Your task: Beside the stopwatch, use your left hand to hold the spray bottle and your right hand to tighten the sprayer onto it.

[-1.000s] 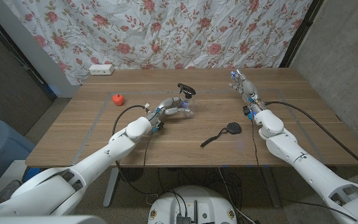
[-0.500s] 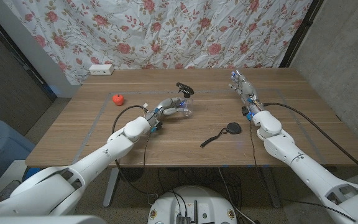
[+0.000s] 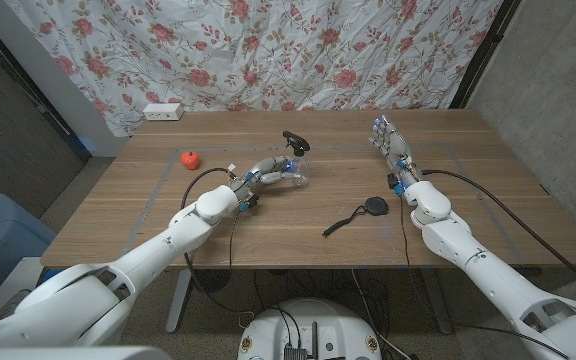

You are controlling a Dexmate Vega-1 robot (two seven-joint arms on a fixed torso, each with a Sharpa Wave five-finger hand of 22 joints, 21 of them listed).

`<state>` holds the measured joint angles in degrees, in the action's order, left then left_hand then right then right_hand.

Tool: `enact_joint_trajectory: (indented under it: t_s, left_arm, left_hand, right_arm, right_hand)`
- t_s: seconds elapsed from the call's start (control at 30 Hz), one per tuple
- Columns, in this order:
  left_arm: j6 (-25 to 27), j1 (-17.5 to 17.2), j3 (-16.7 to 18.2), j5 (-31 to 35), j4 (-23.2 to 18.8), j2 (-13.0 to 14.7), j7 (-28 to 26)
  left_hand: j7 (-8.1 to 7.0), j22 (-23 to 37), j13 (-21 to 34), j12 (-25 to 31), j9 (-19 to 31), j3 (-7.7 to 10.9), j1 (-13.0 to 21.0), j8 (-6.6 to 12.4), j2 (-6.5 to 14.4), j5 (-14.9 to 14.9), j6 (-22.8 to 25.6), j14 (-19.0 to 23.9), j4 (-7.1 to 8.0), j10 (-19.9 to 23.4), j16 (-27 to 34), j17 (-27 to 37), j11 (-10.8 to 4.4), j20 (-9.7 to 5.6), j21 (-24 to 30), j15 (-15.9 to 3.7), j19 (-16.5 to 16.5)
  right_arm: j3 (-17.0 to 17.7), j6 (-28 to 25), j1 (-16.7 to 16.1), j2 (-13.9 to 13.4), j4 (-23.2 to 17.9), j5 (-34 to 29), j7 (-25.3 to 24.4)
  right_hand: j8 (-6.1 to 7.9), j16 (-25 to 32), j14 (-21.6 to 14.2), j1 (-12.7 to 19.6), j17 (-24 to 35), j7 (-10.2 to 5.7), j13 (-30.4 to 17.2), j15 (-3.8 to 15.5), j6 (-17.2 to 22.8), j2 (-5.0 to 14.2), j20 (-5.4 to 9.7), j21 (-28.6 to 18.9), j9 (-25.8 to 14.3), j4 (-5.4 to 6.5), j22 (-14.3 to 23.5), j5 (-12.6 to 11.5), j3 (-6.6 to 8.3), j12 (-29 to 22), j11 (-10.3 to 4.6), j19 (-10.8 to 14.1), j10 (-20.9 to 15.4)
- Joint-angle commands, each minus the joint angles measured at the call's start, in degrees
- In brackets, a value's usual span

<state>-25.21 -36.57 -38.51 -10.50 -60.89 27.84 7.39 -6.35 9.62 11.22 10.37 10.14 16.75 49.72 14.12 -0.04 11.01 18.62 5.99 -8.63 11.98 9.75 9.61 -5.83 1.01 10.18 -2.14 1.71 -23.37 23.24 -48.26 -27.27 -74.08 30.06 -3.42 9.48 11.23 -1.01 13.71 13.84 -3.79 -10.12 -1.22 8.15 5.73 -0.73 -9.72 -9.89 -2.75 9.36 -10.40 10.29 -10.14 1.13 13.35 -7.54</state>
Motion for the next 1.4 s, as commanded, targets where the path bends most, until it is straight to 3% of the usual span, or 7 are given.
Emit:
enact_joint_trajectory:
  t_s: [0.03, 0.67, 0.9, 1.1, 1.4]
  left_arm:
    - [0.19, 0.79, 0.10, -1.42, 0.90, 0.22, 2.79]
    - [0.46, -0.30, 0.72, -2.75, -1.06, 1.51, 4.12]
    - [1.27, -1.16, 1.17, -3.43, -3.30, 2.89, 5.08]
    - [0.19, -2.16, 2.21, -4.70, -3.97, 3.25, 5.03]
    - [-0.97, -3.74, 4.27, -7.60, -4.90, 4.18, 5.65]
  left_hand:
    - [-0.20, 0.01, -0.11, -0.08, 0.12, -0.20, -0.88, -0.58, 0.04, -0.09, -0.58, -0.82, 0.03, -1.08, -0.13, 0.02, 0.08, -0.03, -0.15, -1.20, -0.80]
    - [-0.41, -0.01, -0.72, -0.24, 0.09, -0.45, -1.57, -3.47, -0.94, -0.52, -5.62, -4.76, -0.47, -5.23, -0.20, 0.02, -0.23, -0.78, -0.22, -0.78, -3.68]
    - [0.78, 0.01, -0.85, -0.23, 0.06, -0.54, -2.43, -4.34, -1.24, -0.69, -11.34, -8.06, -0.28, -9.11, -0.09, 0.07, 1.53, -0.66, -0.08, 0.56, -5.87]
    - [1.18, 0.01, -0.87, -0.25, 0.03, -0.72, -3.04, -4.37, -1.52, -0.76, -13.12, -9.18, -0.17, -10.36, -0.11, 0.09, 1.97, -0.62, -0.06, 0.73, -6.50]
    - [2.69, 0.02, -0.94, -0.25, -0.03, -1.41, -4.85, -4.03, -2.32, -1.00, -14.39, -11.20, 0.25, -12.34, -0.04, 0.11, 2.46, -1.98, -0.16, 0.92, -8.26]
  right_arm:
    - [2.25, 2.67, -1.47, 3.20, 1.76, 5.37, 2.20]
    - [2.92, 3.09, -2.33, 3.49, 2.10, 6.54, 2.26]
    - [3.13, 2.53, -2.65, 3.27, 1.81, 6.65, 1.71]
    - [3.23, 2.21, -2.96, 3.06, 1.46, 6.62, 1.34]
    - [3.28, 2.14, -3.21, 2.94, 1.26, 6.40, 0.90]
  right_hand:
    - [0.33, -0.21, 0.66, -1.06, -0.03, 0.33, -0.15, -0.25, -0.47, -0.15, -0.06, 0.03, -0.17, 0.39, 0.07, -0.22, 0.07, 0.10, 0.20, -0.72, 0.37]
    - [0.66, -0.34, 1.71, -1.41, -0.34, 0.34, -0.13, -0.32, -0.71, 0.05, -0.06, -0.17, -0.14, 0.26, 0.08, -0.33, 0.29, -0.06, -0.17, -1.69, 0.97]
    - [0.69, -0.30, 1.86, -1.52, -0.43, 0.45, -0.12, -0.33, -0.82, 0.08, -0.12, -0.21, -0.14, 0.23, 0.08, -0.34, 0.34, -0.12, -0.15, -1.95, 1.06]
    - [0.72, -0.26, 1.98, -1.62, -0.51, 0.53, -0.12, -0.37, -0.91, 0.11, -0.09, -0.22, -0.13, 0.18, 0.08, -0.35, 0.40, -0.18, -0.13, -2.25, 1.10]
    - [0.81, -0.28, 2.32, -1.78, -0.58, 0.43, -0.12, -0.46, -0.86, 0.16, -0.20, -0.18, -0.13, 0.16, 0.09, -0.36, 0.46, -0.21, -0.15, -2.74, 1.22]
